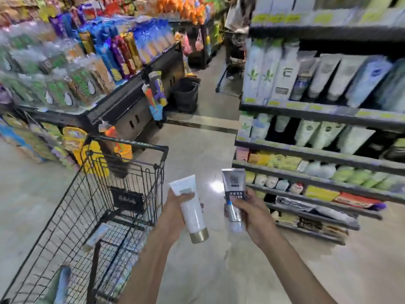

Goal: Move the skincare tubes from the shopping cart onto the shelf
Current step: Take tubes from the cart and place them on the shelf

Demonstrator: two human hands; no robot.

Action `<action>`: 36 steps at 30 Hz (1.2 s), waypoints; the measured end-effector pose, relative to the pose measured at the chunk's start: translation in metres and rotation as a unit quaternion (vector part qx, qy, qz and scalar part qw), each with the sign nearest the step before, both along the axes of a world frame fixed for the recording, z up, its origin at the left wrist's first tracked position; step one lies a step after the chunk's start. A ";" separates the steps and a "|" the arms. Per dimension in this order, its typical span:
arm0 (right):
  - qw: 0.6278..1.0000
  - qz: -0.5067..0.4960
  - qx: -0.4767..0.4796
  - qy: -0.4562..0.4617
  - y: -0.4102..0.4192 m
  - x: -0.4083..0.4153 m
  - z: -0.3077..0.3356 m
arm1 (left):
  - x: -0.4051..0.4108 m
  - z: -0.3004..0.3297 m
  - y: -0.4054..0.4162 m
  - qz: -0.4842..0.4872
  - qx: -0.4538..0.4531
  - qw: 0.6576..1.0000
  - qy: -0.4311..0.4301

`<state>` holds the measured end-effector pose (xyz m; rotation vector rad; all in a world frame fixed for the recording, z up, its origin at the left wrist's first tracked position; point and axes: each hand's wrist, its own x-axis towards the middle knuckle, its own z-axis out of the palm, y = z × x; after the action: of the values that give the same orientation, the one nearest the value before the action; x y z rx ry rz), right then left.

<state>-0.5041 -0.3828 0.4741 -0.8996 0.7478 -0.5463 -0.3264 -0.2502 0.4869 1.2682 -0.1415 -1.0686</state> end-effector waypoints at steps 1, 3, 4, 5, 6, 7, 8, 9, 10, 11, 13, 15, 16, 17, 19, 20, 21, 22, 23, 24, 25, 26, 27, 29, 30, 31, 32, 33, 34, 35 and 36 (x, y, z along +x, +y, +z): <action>1.000 -0.009 -0.003 0.000 -0.009 -0.018 0.003 | -0.013 0.000 -0.016 -0.025 -0.004 1.000 -0.011; 0.999 -0.031 -0.008 0.000 -0.025 -0.054 0.010 | -0.044 0.002 -0.046 -0.060 -0.014 0.997 -0.036; 0.999 -0.041 -0.008 -0.002 -0.033 -0.072 0.013 | -0.062 0.005 -0.060 -0.069 -0.015 0.996 -0.050; 0.999 -0.052 -0.007 -0.004 -0.041 -0.090 0.015 | -0.079 0.009 -0.074 -0.069 -0.016 0.995 -0.064; 0.998 -0.061 -0.006 -0.004 -0.049 -0.107 0.017 | -0.095 0.011 -0.087 -0.067 -0.015 0.995 -0.073; 0.997 -0.070 -0.007 0.000 -0.058 -0.123 0.018 | -0.111 0.012 -0.099 -0.067 -0.017 0.995 -0.076; 0.997 -0.079 -0.008 0.005 -0.066 -0.138 0.019 | -0.126 0.014 -0.110 -0.071 -0.021 0.995 -0.072; 0.996 -0.086 -0.008 0.008 -0.074 -0.152 0.020 | -0.139 0.014 -0.120 -0.073 -0.026 0.995 -0.066; 0.995 -0.094 -0.007 0.009 -0.082 -0.165 0.021 | -0.151 0.015 -0.131 -0.073 -0.029 0.995 -0.064; 0.995 -0.103 -0.007 0.010 -0.089 -0.177 0.022 | -0.161 0.015 -0.140 -0.069 -0.032 0.995 -0.067; 0.993 -0.117 -0.011 0.016 -0.102 -0.196 0.024 | -0.180 0.018 -0.159 -0.067 -0.033 0.994 -0.077; 0.992 -0.123 -0.014 0.017 -0.114 -0.212 0.026 | -0.195 0.021 -0.176 -0.078 -0.039 0.992 -0.087; 0.992 -0.126 -0.015 0.015 -0.119 -0.217 0.028 | -0.201 0.022 -0.184 -0.088 -0.046 0.991 -0.092; 0.992 -0.128 -0.017 0.013 -0.125 -0.222 0.028 | -0.206 0.023 -0.191 -0.099 -0.054 0.989 -0.098; 0.990 -0.137 -0.017 0.009 -0.138 -0.229 0.027 | -0.213 0.025 -0.207 -0.108 -0.064 0.986 -0.107; 0.990 -0.139 -0.017 0.009 -0.144 -0.231 0.028 | -0.215 0.026 -0.215 -0.108 -0.067 0.986 -0.107; 0.990 -0.140 -0.017 0.009 -0.151 -0.233 0.028 | -0.217 0.026 -0.224 -0.109 -0.069 0.986 -0.107; 0.990 -0.143 -0.016 0.010 -0.158 -0.233 0.029 | -0.218 0.027 -0.234 -0.110 -0.070 0.986 -0.107; 0.989 -0.146 -0.015 0.010 -0.166 -0.234 0.029 | -0.218 0.027 -0.243 -0.111 -0.068 0.986 -0.105; 0.989 -0.149 -0.016 0.009 -0.175 -0.233 0.030 | -0.218 0.027 -0.253 -0.113 -0.068 0.986 -0.100; 0.988 -0.152 -0.018 0.009 -0.184 -0.233 0.031 | -0.216 0.029 -0.264 -0.116 -0.069 0.986 -0.095; 0.988 -0.155 -0.022 0.009 -0.193 -0.232 0.034 | -0.214 0.030 -0.275 -0.121 -0.070 0.986 -0.092; 0.987 -0.156 -0.029 0.010 -0.203 -0.231 0.037 | -0.211 0.031 -0.287 -0.129 -0.072 0.985 -0.092; 0.986 -0.163 -0.042 0.019 -0.220 -0.230 0.038 | -0.207 0.032 -0.312 -0.153 -0.076 0.980 -0.103; 0.985 -0.165 -0.045 0.018 -0.228 -0.229 0.040 | -0.205 0.034 -0.324 -0.163 -0.082 0.977 -0.107; 0.985 -0.165 -0.044 0.014 -0.236 -0.229 0.042 | -0.203 0.037 -0.336 -0.169 -0.088 0.975 -0.110; 0.985 -0.166 -0.042 0.013 -0.244 -0.228 0.044 | -0.202 0.041 -0.349 -0.174 -0.094 0.974 -0.114; 0.985 -0.170 -0.042 0.013 -0.254 -0.226 0.045 | -0.200 0.046 -0.362 -0.177 -0.101 0.972 -0.118; 0.984 -0.173 -0.043 0.012 -0.261 -0.225 0.047 | -0.199 0.051 -0.373 -0.177 -0.107 0.971 -0.123; 0.983 -0.178 -0.042 0.008 -0.269 -0.223 0.046 | -0.197 0.056 -0.385 -0.177 -0.114 0.969 -0.128; 0.983 -0.181 -0.039 0.004 -0.276 -0.221 0.047 | -0.195 0.061 -0.397 -0.178 -0.122 0.967 -0.132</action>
<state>-0.7247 -0.6588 0.5206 -0.8427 0.9098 -0.8989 -0.5211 -0.6469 0.5481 1.1793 -0.7061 -1.1388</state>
